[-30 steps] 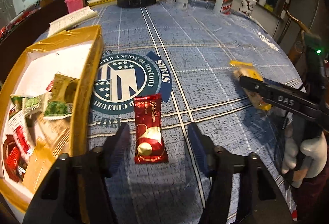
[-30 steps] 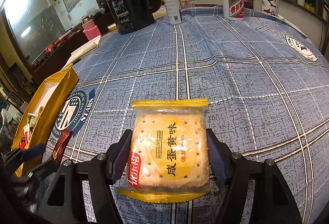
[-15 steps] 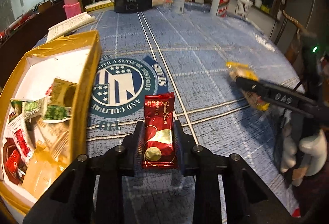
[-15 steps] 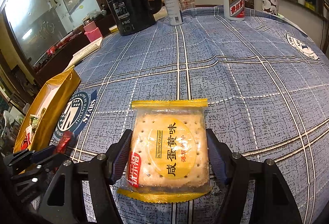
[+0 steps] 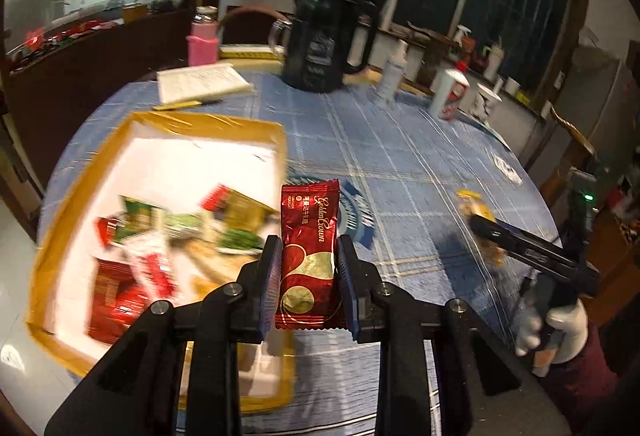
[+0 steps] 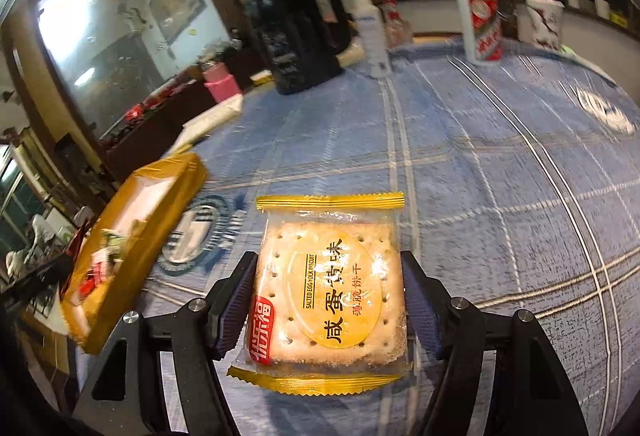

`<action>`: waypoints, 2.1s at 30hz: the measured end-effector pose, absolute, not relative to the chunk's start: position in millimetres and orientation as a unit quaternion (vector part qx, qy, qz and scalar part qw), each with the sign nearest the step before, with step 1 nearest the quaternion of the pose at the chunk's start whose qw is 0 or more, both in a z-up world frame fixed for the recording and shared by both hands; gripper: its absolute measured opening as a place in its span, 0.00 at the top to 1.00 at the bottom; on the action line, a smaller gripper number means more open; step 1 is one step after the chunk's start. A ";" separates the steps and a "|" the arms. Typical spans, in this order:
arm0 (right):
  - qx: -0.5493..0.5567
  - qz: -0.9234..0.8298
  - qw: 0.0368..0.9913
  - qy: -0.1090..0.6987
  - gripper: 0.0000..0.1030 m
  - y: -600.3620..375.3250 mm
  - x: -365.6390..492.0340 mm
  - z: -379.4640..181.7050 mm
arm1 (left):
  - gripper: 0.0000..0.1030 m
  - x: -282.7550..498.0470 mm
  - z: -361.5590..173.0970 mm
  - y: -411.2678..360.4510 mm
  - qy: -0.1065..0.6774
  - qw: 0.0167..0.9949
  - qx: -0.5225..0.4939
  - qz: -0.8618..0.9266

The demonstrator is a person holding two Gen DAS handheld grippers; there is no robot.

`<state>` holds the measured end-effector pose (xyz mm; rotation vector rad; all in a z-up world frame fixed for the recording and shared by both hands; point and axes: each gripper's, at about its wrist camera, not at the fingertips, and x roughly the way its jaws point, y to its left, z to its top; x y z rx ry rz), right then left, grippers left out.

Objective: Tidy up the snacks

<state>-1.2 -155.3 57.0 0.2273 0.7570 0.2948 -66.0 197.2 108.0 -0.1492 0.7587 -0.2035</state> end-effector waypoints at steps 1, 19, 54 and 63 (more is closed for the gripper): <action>0.109 0.154 0.912 0.365 0.32 -148.1 -2.3 66.2 | 0.75 -64.4 109.9 204.6 0.369 0.922 -0.073 -0.093; 0.040 0.289 0.871 0.396 0.32 56.1 47.1 126.4 | 0.75 13.1 94.1 303.3 0.410 0.907 -0.094 -0.009; 0.059 0.321 0.860 0.391 0.31 32.3 -8.4 87.1 | 0.28 -87.8 111.8 257.4 0.320 0.939 -0.121 -0.009; 0.010 0.281 0.892 0.353 0.30 -48.8 -96.0 73.3 | 0.19 -142.8 108.1 202.0 0.289 0.949 -0.129 0.019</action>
